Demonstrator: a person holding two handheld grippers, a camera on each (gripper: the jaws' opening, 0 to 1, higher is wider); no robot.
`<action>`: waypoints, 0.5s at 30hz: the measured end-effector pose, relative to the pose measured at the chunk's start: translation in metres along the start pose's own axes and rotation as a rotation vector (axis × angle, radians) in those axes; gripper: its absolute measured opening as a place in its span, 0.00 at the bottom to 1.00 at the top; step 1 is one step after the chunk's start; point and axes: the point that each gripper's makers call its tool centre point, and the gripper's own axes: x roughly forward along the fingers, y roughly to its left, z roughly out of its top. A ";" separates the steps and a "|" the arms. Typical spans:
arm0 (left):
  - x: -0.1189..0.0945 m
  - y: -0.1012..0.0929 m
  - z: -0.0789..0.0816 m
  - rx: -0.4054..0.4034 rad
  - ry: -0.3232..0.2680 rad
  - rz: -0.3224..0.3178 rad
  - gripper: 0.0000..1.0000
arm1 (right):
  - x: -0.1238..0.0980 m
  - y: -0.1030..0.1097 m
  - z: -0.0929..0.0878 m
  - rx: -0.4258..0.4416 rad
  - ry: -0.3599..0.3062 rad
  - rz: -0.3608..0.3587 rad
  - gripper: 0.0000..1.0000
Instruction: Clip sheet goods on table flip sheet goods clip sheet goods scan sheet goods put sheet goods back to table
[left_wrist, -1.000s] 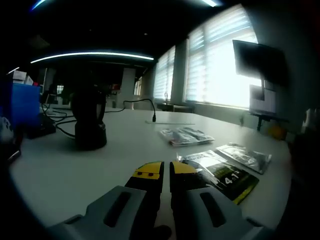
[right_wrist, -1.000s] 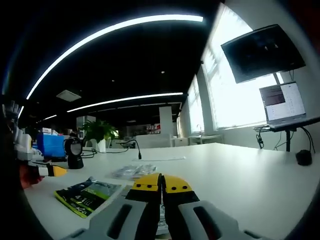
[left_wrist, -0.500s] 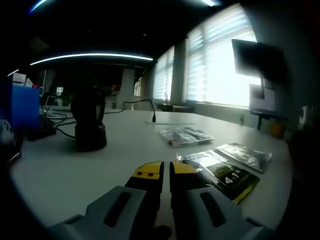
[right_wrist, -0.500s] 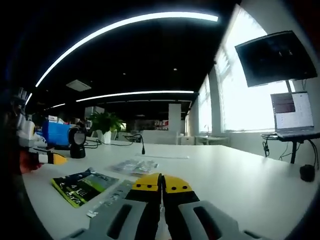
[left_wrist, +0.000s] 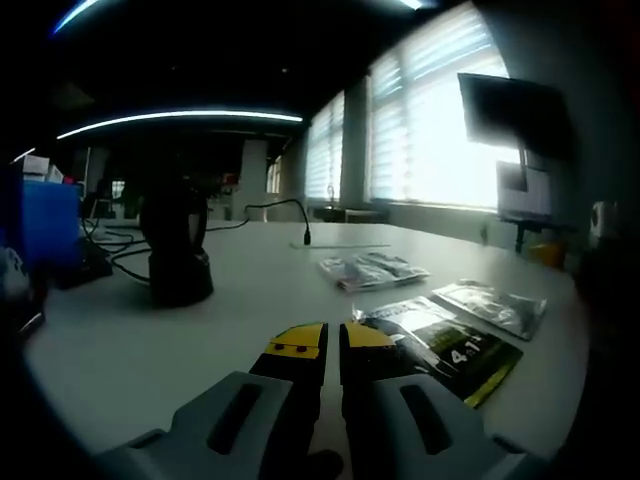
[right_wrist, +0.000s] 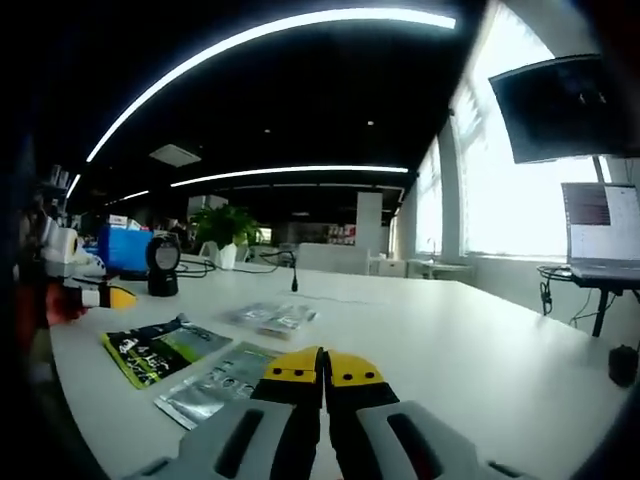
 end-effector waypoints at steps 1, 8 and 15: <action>0.000 0.000 0.000 0.002 0.000 0.002 0.00 | 0.001 0.003 -0.001 -0.011 0.008 0.028 0.00; 0.002 0.001 0.000 0.018 0.001 0.006 0.00 | 0.002 0.004 -0.004 -0.048 0.038 0.099 0.00; 0.002 0.005 0.001 0.005 -0.008 -0.002 0.00 | 0.007 0.009 -0.008 -0.084 0.074 0.159 0.00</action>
